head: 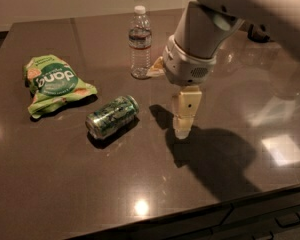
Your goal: Pick green can
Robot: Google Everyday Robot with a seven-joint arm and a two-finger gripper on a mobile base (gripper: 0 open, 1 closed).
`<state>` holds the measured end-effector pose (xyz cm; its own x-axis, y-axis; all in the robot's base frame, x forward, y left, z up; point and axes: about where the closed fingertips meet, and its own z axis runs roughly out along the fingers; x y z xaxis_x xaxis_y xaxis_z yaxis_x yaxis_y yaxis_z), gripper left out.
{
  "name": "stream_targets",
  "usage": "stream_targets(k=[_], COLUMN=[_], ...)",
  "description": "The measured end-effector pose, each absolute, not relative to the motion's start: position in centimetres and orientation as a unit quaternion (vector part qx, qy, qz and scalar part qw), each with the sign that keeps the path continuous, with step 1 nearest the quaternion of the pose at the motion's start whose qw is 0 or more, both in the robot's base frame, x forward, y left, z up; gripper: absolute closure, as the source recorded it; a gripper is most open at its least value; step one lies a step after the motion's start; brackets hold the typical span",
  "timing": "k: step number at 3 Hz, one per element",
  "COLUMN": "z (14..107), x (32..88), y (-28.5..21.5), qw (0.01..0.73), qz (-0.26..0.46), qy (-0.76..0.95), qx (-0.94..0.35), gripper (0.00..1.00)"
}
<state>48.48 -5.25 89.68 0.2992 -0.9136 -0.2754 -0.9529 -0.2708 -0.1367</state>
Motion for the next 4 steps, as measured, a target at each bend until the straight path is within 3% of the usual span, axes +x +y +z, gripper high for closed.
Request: stream_targets(k=[4], z=[85.5], x=[50.2], y=[3.2], qw=[0.093], qz=[0.101], qy=[0.514], qx=[-0.847], gripper=[0.0])
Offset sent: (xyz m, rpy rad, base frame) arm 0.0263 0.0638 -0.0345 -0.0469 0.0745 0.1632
